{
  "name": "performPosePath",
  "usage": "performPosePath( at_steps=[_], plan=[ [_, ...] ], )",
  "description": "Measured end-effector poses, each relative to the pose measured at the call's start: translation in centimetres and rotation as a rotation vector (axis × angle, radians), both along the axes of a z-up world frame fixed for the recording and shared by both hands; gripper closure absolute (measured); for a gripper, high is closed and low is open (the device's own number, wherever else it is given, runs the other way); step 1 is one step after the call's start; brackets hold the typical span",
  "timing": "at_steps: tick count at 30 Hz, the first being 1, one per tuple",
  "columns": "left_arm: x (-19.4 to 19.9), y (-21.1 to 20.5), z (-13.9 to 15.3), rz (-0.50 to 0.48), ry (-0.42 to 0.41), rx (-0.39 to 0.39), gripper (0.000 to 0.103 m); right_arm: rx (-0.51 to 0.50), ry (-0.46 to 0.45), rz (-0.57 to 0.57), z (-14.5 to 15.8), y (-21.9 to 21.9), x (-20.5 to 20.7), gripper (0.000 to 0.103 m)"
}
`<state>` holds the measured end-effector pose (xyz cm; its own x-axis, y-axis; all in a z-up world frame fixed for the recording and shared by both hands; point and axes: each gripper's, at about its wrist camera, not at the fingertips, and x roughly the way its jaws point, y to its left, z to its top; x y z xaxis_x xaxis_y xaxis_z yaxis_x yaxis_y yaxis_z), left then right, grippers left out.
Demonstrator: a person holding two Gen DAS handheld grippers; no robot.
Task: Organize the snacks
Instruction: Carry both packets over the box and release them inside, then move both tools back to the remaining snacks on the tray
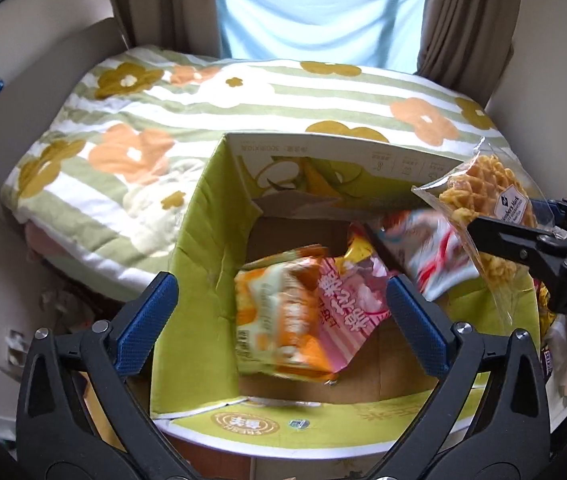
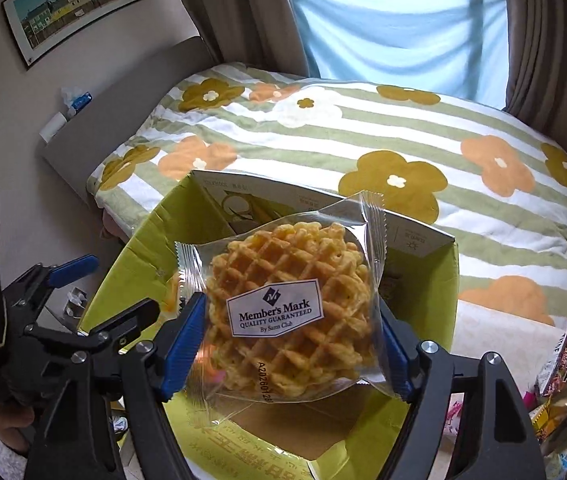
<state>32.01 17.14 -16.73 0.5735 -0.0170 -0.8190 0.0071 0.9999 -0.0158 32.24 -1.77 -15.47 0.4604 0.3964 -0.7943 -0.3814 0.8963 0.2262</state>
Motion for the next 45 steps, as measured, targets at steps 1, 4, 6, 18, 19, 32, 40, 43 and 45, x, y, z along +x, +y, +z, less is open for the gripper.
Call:
performPosePath(
  at_steps=[1,4,6,18,19,32,40,43,45],
  plan=[
    [-0.1,0.2,-0.2,0.005,0.010,-0.014,0.000,-0.005,0.005,0.000,-0.1,0.1,0.1,0.028],
    [-0.6,0.3,-1.0,0.009,0.041,-0.046,0.000,-0.015,0.023,0.008,-0.6,0.6,0.5,0.028],
    [-0.8,0.4,-1.3,0.013,0.051,-0.041,0.001,-0.026,0.034,0.019,-1.0,0.9,0.6,0.028],
    [-1.6,-0.2,-1.5,0.008,0.077,0.004,0.001,-0.041,-0.032,0.036,-0.8,2.9,1.3,0.008],
    [-1.7,-0.2,-1.4,0.007,0.077,0.007,0.001,-0.043,-0.048,0.041,-0.6,3.0,1.0,0.003],
    [-3.3,-0.3,0.0,-0.016,0.059,0.004,0.001,-0.078,-0.101,0.037,1.0,2.1,-1.7,0.003],
    [-4.7,-0.4,1.8,-0.046,0.047,0.001,0.001,-0.093,-0.142,-0.044,3.4,1.0,-4.4,0.003],
    [-4.9,-1.2,2.4,-0.080,0.035,-0.008,0.001,-0.099,-0.162,-0.090,4.2,-0.1,-5.6,0.003],
    [-5.0,-2.0,2.9,-0.108,0.025,-0.010,0.001,-0.104,-0.167,-0.129,4.7,-1.2,-6.3,0.003]
  ],
)
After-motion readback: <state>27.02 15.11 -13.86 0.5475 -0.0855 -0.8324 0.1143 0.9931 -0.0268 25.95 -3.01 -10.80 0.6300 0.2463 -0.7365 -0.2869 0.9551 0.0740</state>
